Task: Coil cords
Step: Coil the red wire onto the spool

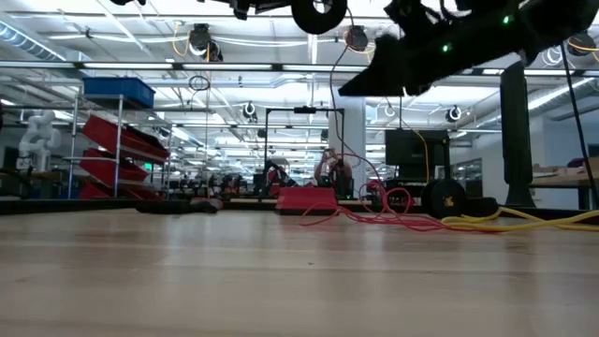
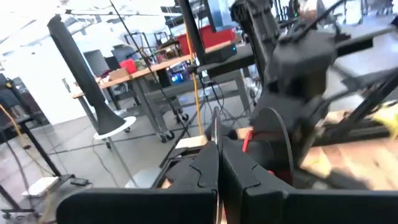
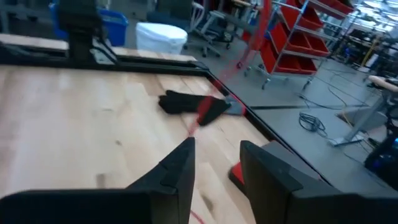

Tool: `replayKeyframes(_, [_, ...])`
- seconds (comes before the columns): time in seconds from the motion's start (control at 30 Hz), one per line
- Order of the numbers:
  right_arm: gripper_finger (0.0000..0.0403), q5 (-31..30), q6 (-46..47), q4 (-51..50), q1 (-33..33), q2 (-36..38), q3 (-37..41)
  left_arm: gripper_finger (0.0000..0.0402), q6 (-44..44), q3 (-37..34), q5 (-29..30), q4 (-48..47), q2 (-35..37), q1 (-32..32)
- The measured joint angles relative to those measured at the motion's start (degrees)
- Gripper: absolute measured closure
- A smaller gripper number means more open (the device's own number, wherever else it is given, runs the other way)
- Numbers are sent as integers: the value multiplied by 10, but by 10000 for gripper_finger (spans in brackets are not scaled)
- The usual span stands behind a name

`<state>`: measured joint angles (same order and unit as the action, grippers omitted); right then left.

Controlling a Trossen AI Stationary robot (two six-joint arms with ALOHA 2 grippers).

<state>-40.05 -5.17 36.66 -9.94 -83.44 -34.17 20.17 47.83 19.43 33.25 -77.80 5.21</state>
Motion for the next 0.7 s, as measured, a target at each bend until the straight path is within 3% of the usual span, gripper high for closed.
replayKeyframes(0.2, [299,42,-3,56,14,-34,6,401,-19,0,-20,9,0,-8])
replayKeyframes(0.7, [312,44,-13,95,33,-52,5,401,-27,0,-28,3,0,-9])
